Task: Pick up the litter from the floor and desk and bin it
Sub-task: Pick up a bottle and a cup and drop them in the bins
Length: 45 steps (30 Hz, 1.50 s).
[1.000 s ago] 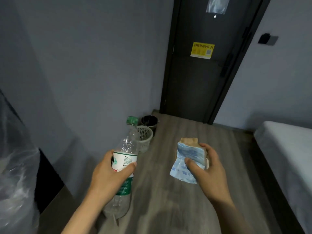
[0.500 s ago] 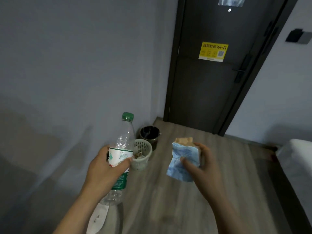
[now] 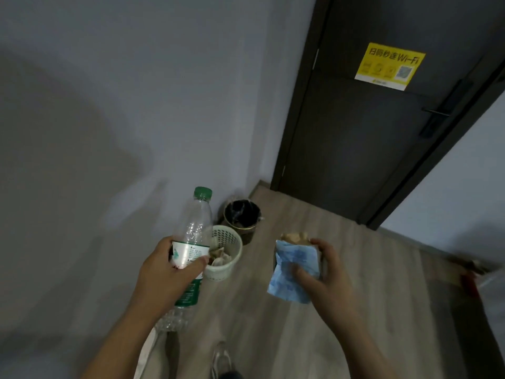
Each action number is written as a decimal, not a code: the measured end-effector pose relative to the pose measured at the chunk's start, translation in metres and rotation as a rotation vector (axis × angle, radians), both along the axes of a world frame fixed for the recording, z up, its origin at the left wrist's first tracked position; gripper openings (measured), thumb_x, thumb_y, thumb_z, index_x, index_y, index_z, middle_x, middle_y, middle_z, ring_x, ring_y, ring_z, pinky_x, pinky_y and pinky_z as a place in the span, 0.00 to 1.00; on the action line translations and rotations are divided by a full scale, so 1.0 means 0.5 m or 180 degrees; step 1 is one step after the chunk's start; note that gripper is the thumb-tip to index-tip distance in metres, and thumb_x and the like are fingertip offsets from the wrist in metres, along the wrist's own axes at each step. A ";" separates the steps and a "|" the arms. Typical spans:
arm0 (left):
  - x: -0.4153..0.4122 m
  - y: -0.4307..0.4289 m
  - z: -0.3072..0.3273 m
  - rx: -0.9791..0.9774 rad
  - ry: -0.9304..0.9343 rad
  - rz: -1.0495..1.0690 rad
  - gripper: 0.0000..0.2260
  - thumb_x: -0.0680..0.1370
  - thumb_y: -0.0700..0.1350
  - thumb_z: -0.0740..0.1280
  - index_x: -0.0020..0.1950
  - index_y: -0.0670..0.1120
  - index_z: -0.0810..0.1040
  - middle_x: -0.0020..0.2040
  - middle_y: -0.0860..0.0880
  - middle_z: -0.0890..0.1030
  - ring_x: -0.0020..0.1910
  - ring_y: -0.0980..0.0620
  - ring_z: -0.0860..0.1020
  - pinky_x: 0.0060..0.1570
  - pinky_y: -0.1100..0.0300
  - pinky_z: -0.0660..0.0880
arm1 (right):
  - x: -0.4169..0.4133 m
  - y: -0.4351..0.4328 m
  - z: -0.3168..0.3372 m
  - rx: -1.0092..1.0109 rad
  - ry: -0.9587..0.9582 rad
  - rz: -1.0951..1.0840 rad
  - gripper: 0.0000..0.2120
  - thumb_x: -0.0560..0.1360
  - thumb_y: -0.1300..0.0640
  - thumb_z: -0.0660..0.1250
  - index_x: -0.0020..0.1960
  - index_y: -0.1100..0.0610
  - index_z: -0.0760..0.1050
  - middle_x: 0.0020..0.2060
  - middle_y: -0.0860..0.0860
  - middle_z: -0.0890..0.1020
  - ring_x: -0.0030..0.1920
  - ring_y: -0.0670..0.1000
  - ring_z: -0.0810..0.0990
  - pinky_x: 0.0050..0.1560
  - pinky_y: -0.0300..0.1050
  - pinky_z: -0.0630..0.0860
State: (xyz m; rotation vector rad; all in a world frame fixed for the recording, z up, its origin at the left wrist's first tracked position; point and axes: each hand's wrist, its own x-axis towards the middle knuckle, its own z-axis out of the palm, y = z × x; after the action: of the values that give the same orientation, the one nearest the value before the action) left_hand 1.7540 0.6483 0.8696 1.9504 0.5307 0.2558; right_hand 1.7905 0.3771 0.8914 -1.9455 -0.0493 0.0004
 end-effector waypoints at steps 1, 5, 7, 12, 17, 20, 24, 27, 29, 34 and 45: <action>0.036 0.005 -0.010 -0.0021 0.0052 0.0013 0.15 0.67 0.47 0.77 0.45 0.56 0.73 0.38 0.56 0.80 0.34 0.61 0.79 0.31 0.67 0.69 | 0.038 0.005 -0.004 -0.0033 0.0030 -0.0003 0.19 0.70 0.55 0.73 0.55 0.39 0.71 0.45 0.38 0.82 0.43 0.41 0.83 0.37 0.38 0.80; 0.184 0.028 -0.017 -0.0110 0.0243 -0.0009 0.16 0.67 0.49 0.77 0.45 0.57 0.71 0.39 0.57 0.80 0.36 0.60 0.79 0.32 0.68 0.69 | 0.193 0.030 0.000 -0.0207 0.0180 0.0125 0.18 0.70 0.56 0.74 0.53 0.41 0.72 0.44 0.43 0.83 0.43 0.40 0.82 0.40 0.41 0.80; 0.255 0.045 -0.013 -0.0103 0.0257 0.0030 0.16 0.67 0.50 0.77 0.46 0.58 0.71 0.39 0.57 0.80 0.36 0.60 0.79 0.32 0.68 0.69 | 0.268 0.046 0.003 -0.0265 0.0160 0.0129 0.18 0.70 0.57 0.74 0.54 0.42 0.72 0.45 0.44 0.82 0.44 0.40 0.81 0.42 0.41 0.79; 0.393 0.070 -0.015 -0.0137 0.0314 0.0049 0.17 0.68 0.51 0.76 0.49 0.57 0.71 0.41 0.58 0.79 0.38 0.61 0.79 0.32 0.69 0.69 | 0.421 0.083 -0.026 -0.0313 0.0250 0.0224 0.21 0.71 0.59 0.73 0.60 0.47 0.72 0.48 0.46 0.82 0.45 0.42 0.81 0.41 0.37 0.79; 0.483 0.074 -0.040 -0.0225 0.0529 0.0184 0.16 0.66 0.52 0.77 0.45 0.57 0.72 0.40 0.55 0.80 0.36 0.60 0.80 0.29 0.71 0.70 | 0.555 0.122 -0.072 -0.0395 0.0407 0.0535 0.21 0.70 0.62 0.72 0.59 0.48 0.72 0.49 0.49 0.81 0.48 0.50 0.81 0.49 0.54 0.80; 0.533 0.085 -0.063 -0.0173 0.0643 0.0432 0.16 0.66 0.52 0.77 0.46 0.56 0.73 0.39 0.54 0.81 0.34 0.63 0.79 0.30 0.71 0.70 | 0.651 0.139 -0.111 -0.0501 0.0527 0.0841 0.20 0.71 0.60 0.72 0.60 0.49 0.71 0.51 0.49 0.80 0.49 0.50 0.80 0.50 0.51 0.80; 0.606 0.090 -0.089 0.0056 0.0860 0.0800 0.16 0.67 0.51 0.77 0.46 0.56 0.70 0.38 0.57 0.79 0.34 0.62 0.77 0.30 0.70 0.68 | 0.803 0.163 -0.174 -0.0633 0.0595 0.1273 0.17 0.72 0.58 0.73 0.57 0.53 0.72 0.48 0.48 0.80 0.47 0.49 0.81 0.46 0.46 0.80; 0.650 0.089 -0.108 0.0173 0.1066 0.1142 0.19 0.67 0.51 0.77 0.49 0.54 0.70 0.38 0.59 0.76 0.35 0.63 0.75 0.30 0.68 0.67 | 0.903 0.191 -0.230 -0.0791 0.0752 0.1548 0.18 0.71 0.58 0.74 0.58 0.52 0.72 0.45 0.44 0.79 0.46 0.47 0.80 0.43 0.39 0.76; 0.676 0.090 -0.129 0.0173 0.1235 0.1303 0.20 0.67 0.51 0.77 0.51 0.53 0.69 0.38 0.60 0.74 0.36 0.63 0.74 0.30 0.68 0.67 | 0.953 0.219 -0.276 -0.0932 0.0897 0.1736 0.20 0.71 0.57 0.74 0.60 0.54 0.72 0.47 0.46 0.79 0.47 0.48 0.79 0.43 0.38 0.73; 0.726 0.097 -0.199 0.0120 0.1536 0.1589 0.21 0.66 0.54 0.76 0.51 0.54 0.68 0.39 0.59 0.74 0.37 0.61 0.74 0.31 0.65 0.69 | 1.017 0.280 -0.387 -0.1104 0.1168 0.2078 0.19 0.69 0.59 0.73 0.59 0.55 0.73 0.46 0.48 0.79 0.43 0.44 0.78 0.32 0.25 0.70; 0.756 0.132 -0.440 0.0129 0.2247 0.1373 0.22 0.66 0.55 0.76 0.55 0.51 0.72 0.40 0.56 0.76 0.37 0.59 0.75 0.30 0.65 0.70 | 1.066 0.398 -0.685 -0.1425 0.1803 0.2202 0.20 0.68 0.56 0.73 0.58 0.59 0.73 0.49 0.56 0.79 0.50 0.56 0.79 0.43 0.47 0.76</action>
State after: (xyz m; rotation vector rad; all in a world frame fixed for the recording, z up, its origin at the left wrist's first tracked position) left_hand 2.1318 0.7142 0.6494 1.9198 1.4180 -0.1733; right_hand 2.3233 0.5762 0.5487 -2.2030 -0.3664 1.0912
